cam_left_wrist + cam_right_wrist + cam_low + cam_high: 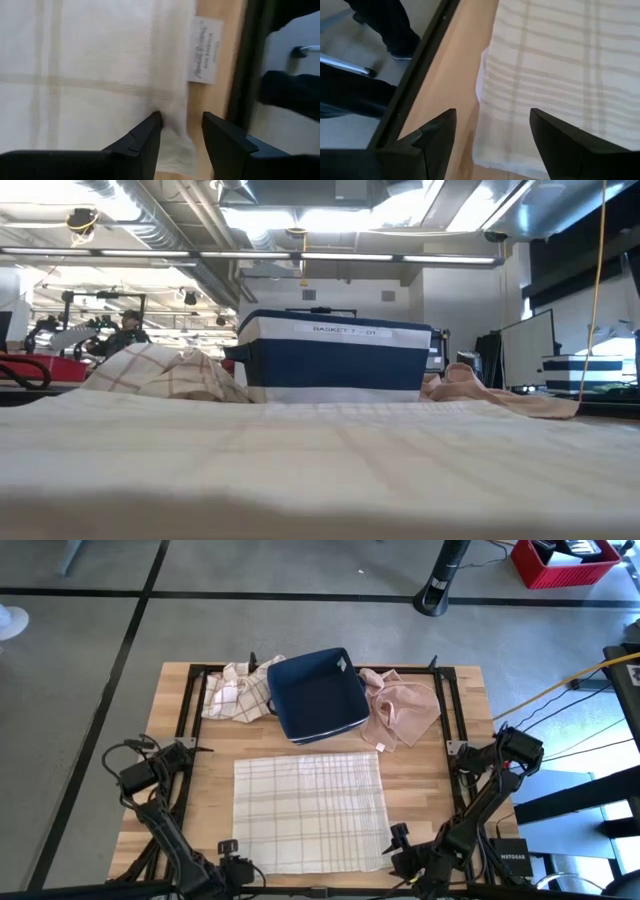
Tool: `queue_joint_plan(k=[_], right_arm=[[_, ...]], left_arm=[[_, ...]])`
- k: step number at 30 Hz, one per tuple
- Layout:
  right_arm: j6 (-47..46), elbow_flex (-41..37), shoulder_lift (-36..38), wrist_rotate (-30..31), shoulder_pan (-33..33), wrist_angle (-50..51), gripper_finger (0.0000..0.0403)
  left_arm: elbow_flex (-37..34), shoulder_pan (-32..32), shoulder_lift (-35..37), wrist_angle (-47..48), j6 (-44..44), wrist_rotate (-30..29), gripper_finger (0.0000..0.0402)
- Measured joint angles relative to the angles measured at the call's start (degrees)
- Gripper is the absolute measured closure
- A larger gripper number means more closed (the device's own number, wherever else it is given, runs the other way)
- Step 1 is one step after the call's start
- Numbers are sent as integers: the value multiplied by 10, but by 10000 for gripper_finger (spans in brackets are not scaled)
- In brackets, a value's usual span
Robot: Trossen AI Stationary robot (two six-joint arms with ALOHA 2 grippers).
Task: Fold towel
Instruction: Fold the white with gray pattern towel on the table
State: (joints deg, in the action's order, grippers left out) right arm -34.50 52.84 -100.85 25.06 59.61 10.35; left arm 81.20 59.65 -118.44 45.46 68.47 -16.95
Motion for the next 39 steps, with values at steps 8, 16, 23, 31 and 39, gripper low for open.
queue_joint_plan(k=[8, 16, 23, 31, 39], right_arm=[[3, 0, -19, 11, 0, -2, 149], [21, 1, -64, 33, 0, -44, 149], [20, 4, -75, 52, 2, -8, 200], [35, 3, -76, 60, 1, 13, 322], [24, 2, -77, 49, 0, 22, 391]], left_arm=[[0, 0, -3, 2, -10, -2, 263], [0, 0, -6, 5, -9, -8, 263], [-1, 0, -9, 5, -11, -18, 268], [-1, 2, -25, 12, -14, -36, 343], [-1, 4, -27, 18, 11, -49, 394]])
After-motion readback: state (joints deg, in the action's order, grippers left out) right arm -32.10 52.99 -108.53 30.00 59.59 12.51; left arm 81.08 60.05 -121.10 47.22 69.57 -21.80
